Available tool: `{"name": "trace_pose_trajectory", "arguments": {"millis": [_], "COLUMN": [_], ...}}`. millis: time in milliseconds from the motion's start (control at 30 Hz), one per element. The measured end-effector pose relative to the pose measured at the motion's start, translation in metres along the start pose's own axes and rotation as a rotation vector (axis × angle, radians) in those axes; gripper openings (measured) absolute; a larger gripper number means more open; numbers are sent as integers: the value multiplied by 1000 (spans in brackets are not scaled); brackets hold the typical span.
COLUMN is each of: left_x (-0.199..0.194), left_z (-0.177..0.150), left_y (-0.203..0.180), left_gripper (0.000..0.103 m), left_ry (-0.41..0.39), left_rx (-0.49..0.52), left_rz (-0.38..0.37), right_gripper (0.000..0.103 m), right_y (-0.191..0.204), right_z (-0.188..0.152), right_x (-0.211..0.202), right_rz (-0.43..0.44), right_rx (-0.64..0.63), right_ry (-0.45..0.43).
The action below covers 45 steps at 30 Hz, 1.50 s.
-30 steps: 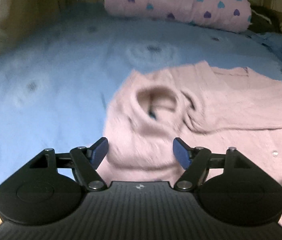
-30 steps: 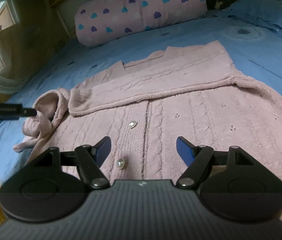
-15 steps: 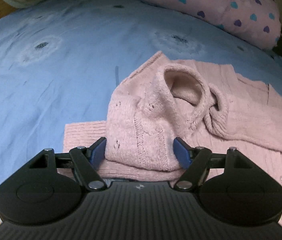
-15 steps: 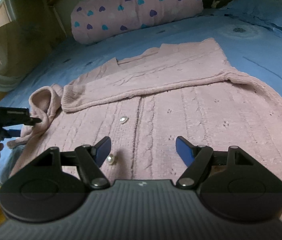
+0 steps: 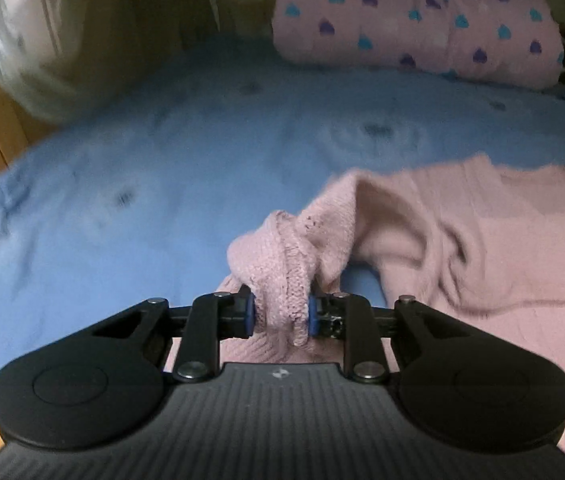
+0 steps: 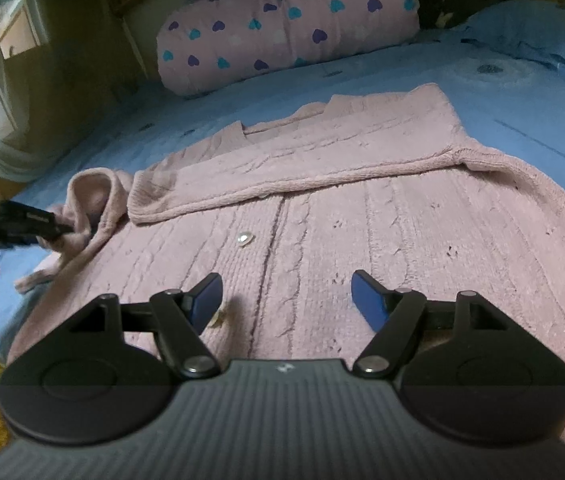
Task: Fold small clothes
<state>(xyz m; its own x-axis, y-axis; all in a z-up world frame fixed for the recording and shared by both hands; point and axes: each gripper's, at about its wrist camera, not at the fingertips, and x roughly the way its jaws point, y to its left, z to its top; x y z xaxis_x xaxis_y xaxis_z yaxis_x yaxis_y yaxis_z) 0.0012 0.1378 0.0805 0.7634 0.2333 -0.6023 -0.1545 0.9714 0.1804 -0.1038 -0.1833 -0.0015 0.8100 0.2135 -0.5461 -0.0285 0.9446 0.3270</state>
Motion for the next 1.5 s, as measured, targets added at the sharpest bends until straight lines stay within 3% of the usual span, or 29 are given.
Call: {"name": "trace_pose_trajectory", "arguments": {"millis": [200, 333, 467, 600, 767, 800, 833, 867, 967, 1133, 1300, 1500], "left_x": [-52, -76, -74, -52, -12, -4, 2, 3, -4, -30, -40, -20], "left_z": [39, 57, 60, 50, 34, 32, 31, 28, 24, 32, 41, 43], "left_y": [-14, -50, -107, -162, -207, -212, -216, -215, -210, -189, -154, -101], "left_gripper": [27, 27, 27, 28, 29, 31, 40, 50, 68, 74, 76, 78], "left_ry": [-190, -246, -187, -126, -29, -14, -6, -7, -30, -73, -88, -52], "left_rx": [70, 125, 177, 241, 246, 254, 261, 267, 277, 248, 242, 182], "left_rz": [-18, -123, -270, -350, -364, -363, -364, -373, -392, -401, -344, -268], "right_gripper": [72, 72, 72, 72, 72, 72, 72, 72, 72, 72, 73, 73], "right_y": [-6, -9, -11, -11, -13, -14, -14, -14, -13, -10, -8, 7], "right_z": [2, 3, 4, 4, 3, 3, 3, 3, 1, 2, 3, 11], "right_x": [0, 0, -1, -2, -2, -2, -2, -2, -3, -2, -5, -7], "right_rz": [23, 33, 37, 35, 30, 30, 30, 30, 26, 1, -7, -15], "right_rx": [40, 61, 75, 71, 63, 64, 62, 57, 29, -1, -12, -69], "right_ry": [-4, -2, -6, -8, -14, -14, -15, -15, -19, -25, -34, -45]}}
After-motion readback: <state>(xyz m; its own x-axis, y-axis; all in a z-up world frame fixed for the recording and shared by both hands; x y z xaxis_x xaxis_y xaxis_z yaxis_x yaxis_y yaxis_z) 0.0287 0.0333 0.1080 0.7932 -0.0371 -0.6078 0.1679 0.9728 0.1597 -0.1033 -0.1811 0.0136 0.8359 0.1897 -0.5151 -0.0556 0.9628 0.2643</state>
